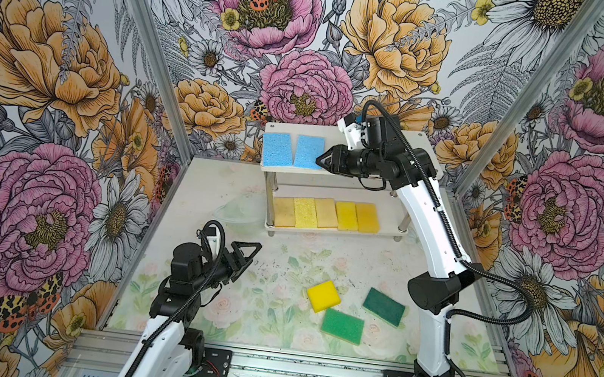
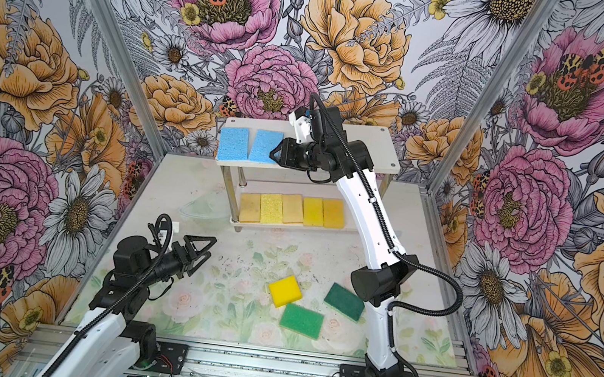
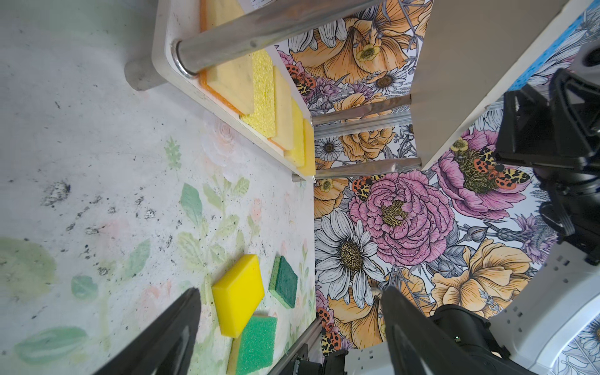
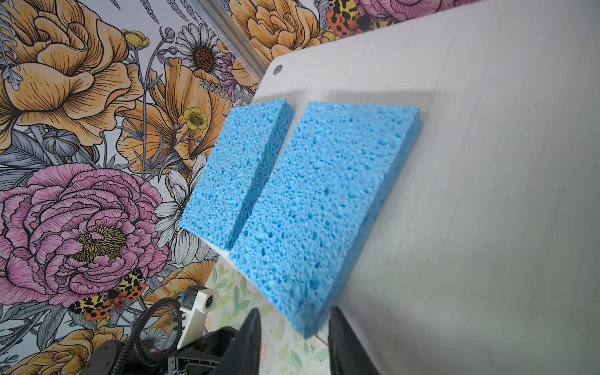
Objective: Arrange cleaning sponges on a shelf
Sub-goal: Place the cleaning sponge at the shelf, then rotate the cleaning sponge on the shelf.
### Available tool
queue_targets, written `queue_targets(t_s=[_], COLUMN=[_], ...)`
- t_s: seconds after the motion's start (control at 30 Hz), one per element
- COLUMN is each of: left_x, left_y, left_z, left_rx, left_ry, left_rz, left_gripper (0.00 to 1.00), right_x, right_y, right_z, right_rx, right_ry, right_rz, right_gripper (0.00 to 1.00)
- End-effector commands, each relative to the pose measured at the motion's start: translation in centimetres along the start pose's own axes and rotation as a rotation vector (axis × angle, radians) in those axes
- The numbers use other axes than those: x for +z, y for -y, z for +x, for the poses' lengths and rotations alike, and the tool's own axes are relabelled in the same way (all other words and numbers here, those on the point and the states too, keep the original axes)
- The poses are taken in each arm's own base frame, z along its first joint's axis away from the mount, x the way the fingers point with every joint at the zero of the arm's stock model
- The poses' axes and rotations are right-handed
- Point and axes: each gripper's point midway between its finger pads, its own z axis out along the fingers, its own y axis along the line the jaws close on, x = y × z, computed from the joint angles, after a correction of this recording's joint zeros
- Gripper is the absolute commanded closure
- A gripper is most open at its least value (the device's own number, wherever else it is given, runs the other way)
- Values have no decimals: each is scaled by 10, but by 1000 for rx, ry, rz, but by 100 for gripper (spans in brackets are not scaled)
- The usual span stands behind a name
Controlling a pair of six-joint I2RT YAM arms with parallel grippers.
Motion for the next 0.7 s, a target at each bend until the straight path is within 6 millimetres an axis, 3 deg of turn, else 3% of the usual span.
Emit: queue_targets(t_s=[0.0,0.67], left_x=[0,0], left_y=[-1,-4], left_z=[1,-2], left_rx=[18,9], left_ry=[-7,-12], left_rz=[12,13], left_gripper=[12,12], right_x=[-1,35], right_y=[6,12], right_z=[-13,-26], right_rx=[-1,66], right_ry=[43,58], right_rz=[24,-62], right_gripper=[60,54])
